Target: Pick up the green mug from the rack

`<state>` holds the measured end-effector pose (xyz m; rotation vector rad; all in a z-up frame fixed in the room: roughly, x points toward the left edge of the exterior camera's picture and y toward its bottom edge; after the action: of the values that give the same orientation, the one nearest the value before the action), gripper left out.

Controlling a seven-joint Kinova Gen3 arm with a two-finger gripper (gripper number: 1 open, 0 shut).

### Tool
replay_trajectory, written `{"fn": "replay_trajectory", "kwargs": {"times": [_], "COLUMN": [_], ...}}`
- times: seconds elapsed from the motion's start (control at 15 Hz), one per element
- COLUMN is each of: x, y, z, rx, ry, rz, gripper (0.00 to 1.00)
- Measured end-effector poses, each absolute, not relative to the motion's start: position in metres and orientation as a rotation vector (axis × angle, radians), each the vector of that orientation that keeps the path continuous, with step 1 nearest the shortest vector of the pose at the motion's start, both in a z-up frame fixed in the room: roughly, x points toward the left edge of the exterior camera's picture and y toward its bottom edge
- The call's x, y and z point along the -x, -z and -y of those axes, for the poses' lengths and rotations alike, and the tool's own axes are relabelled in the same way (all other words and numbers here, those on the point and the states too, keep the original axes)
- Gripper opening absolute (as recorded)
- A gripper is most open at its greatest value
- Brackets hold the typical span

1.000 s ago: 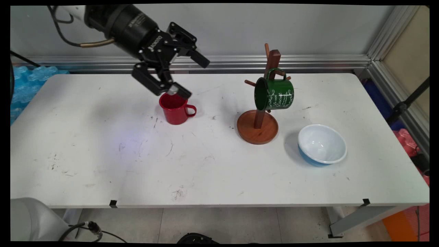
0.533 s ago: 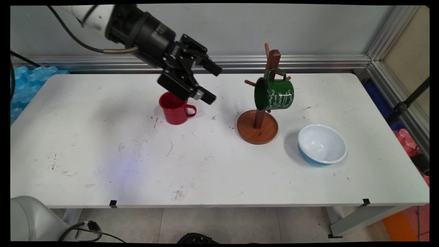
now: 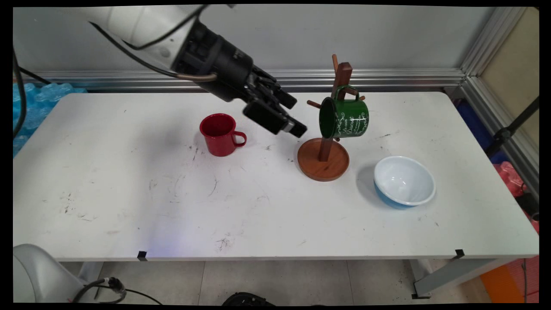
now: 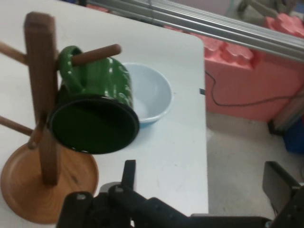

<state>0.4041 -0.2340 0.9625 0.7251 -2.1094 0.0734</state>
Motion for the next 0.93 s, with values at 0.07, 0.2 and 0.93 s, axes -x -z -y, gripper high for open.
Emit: {"fn": "replay_trajectory", "kwargs": {"times": [0.07, 0.2, 0.93], "x": [-0.399, -0.392, -0.352], "y": [-0.96, -0.956, -0.935], "z": [0.236, 0.24, 0.255], "rx": [-0.762, -0.833, -1.099], "ry": [-0.078, -0.09, -0.086], "rz": [2.099, 2.079, 1.973], "gripper": [1.0, 1.0, 1.0]}}
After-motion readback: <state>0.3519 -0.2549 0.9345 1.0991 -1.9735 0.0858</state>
